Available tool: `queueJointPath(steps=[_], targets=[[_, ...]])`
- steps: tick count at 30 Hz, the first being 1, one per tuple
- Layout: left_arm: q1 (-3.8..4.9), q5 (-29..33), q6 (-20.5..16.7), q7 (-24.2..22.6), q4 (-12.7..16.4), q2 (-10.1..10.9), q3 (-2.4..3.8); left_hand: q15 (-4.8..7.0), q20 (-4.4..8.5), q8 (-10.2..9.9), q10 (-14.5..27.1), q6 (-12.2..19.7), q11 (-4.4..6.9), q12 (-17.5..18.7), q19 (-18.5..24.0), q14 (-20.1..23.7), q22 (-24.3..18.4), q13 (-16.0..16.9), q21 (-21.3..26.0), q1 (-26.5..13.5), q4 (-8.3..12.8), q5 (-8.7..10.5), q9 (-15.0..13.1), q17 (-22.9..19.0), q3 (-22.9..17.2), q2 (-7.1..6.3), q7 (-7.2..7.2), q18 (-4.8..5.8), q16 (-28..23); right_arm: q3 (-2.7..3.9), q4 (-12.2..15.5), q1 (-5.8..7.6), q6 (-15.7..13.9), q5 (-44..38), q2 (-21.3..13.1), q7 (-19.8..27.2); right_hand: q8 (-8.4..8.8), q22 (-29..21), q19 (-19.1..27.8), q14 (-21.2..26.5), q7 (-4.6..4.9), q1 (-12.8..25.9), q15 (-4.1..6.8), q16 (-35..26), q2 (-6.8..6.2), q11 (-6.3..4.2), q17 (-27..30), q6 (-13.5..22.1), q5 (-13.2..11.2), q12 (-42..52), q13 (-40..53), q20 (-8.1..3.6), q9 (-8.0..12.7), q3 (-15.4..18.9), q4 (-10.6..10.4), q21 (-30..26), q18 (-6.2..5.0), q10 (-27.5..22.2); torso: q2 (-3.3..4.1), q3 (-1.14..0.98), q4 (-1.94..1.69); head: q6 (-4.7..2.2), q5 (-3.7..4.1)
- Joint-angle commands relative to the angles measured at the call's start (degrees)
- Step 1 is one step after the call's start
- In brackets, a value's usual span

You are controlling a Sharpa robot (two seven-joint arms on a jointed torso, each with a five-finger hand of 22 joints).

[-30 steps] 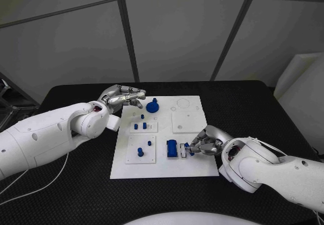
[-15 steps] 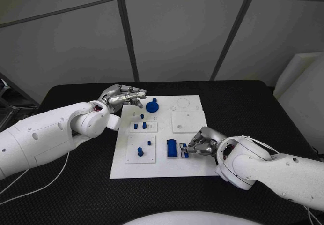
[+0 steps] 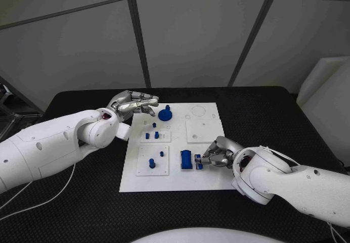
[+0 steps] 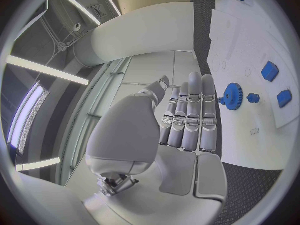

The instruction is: Assemble the parts on the task board

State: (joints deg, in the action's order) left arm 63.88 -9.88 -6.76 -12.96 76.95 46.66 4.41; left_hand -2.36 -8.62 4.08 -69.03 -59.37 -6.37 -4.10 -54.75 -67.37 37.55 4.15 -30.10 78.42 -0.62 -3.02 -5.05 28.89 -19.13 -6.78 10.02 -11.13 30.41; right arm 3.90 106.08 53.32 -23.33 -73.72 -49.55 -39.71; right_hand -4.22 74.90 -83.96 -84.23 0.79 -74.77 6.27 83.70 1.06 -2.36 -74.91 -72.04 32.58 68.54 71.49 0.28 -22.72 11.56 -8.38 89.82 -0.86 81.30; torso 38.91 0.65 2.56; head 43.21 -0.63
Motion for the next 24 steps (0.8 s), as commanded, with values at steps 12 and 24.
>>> queueJointPath(steps=[12, 24], targets=[[0.10, 0.1, 0.6, -0.2, 0.0, 0.0, 0.05, -0.08, 0.04, -0.2, 0.4, 0.2, 0.02, 0.0, -0.4, 0.1, -0.1, 0.1, 0.3, 0.0, 0.1, 0.22, 0.1, 0.0, 0.3, -0.01, 0.06, 0.81, -0.3, -0.09, -0.2, -0.03, -0.7, -0.7, 0.2, -0.6, 0.11, 15.1, -6.0, -4.1, 0.22, 7.7, 0.18, 0.1, -5.98, -0.61, -8.1, -1.8, -20.9, 0.5, 0.5, -0.36, -0.8, -0.1, -8.5, 0.2, 0.86, 1.5, -0.01, 0.00, 0.03, -0.04, -0.07], [0.10, 0.1, 0.6, -0.1, 0.0, 0.0, 0.05, -0.08, 0.04, -0.2, 0.4, 0.2, 0.02, 0.0, -0.4, 0.1, -0.1, 0.1, 0.3, 0.0, 0.1, 0.22, 0.1, 0.0, 0.3, -0.01, 0.06, 0.81, -0.3, -0.10, 0.1, -0.03, -0.1, -2.0, -0.5, -0.6, 0.22, 15.1, -6.0, -4.1, 0.13, 4.5, 0.26, 0.1, -6.25, -0.69, -8.1, -1.9, -22.1, 0.5, 0.6, -0.41, -1.4, -4.0, -7.3, 0.2, 0.86, 1.5, -0.06, -0.02, 0.04, -0.05, -0.07]])
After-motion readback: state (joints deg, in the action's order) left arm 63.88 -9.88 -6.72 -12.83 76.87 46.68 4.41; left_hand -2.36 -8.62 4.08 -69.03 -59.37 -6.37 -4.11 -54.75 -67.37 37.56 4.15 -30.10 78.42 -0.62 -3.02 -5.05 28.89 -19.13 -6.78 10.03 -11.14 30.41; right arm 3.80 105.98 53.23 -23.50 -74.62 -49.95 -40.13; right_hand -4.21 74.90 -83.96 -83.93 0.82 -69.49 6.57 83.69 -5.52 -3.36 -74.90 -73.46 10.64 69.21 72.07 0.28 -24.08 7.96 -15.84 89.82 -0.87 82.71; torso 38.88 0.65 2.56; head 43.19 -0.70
